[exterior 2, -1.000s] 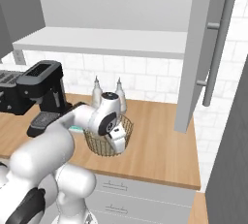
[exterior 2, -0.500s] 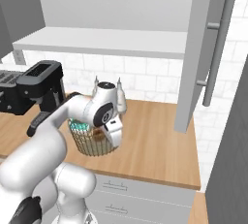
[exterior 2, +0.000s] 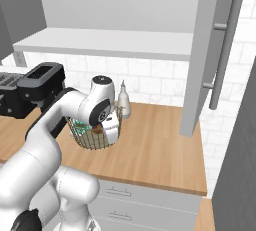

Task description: Open the cabinet, pick up the bread from the cabinet and place it in the basket. Then move the basket to the dining counter.

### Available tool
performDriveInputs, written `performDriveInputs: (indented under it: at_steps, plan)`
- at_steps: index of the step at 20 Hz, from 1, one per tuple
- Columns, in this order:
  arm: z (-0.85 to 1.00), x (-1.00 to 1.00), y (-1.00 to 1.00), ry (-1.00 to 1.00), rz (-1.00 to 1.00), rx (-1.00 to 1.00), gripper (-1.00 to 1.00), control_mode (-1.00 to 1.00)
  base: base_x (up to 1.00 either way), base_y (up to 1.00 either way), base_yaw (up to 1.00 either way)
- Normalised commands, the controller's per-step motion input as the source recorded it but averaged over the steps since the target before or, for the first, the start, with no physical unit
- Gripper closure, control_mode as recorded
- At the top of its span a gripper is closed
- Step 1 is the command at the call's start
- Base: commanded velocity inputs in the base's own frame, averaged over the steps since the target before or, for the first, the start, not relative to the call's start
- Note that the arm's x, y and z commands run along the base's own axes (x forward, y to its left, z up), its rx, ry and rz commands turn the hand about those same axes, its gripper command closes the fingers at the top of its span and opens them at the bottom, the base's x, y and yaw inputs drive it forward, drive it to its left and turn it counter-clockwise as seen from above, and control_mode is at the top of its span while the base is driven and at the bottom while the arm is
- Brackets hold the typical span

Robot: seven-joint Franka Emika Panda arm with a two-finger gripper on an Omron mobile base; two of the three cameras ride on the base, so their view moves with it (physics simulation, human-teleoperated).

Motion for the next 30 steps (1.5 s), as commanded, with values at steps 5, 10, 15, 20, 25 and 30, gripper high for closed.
performDriveInputs:
  at_steps: [5, 10, 15, 20, 25, 30]
  plan:
    - [0.21, -0.02, 0.09, -0.14, -0.17, 0.03, 1.0, -1.0, 0.0, 0.0, 0.0]
    - [0.04, -0.38, 0.0, -0.16, -0.18, 0.05, 1.0, -1.0, 0.0, 0.0, 0.0]
    - [0.21, -0.08, -0.02, -0.14, -0.18, 0.06, 1.0, -1.0, 0.0, 0.0, 0.0]
    - [0.4, 0.0, 0.0, 0.0, -0.13, 0.04, 1.0, -1.0, 0.0, 0.0, 0.0]
    - [0.0, 0.0, 0.0, 0.0, -0.06, 0.02, 1.0, -1.0, 0.0, 0.0, 0.0]
    - [0.0, 0.0, 0.0, 0.0, 0.0, 0.0, 1.0, -1.0, 0.0, 0.0, 0.0]
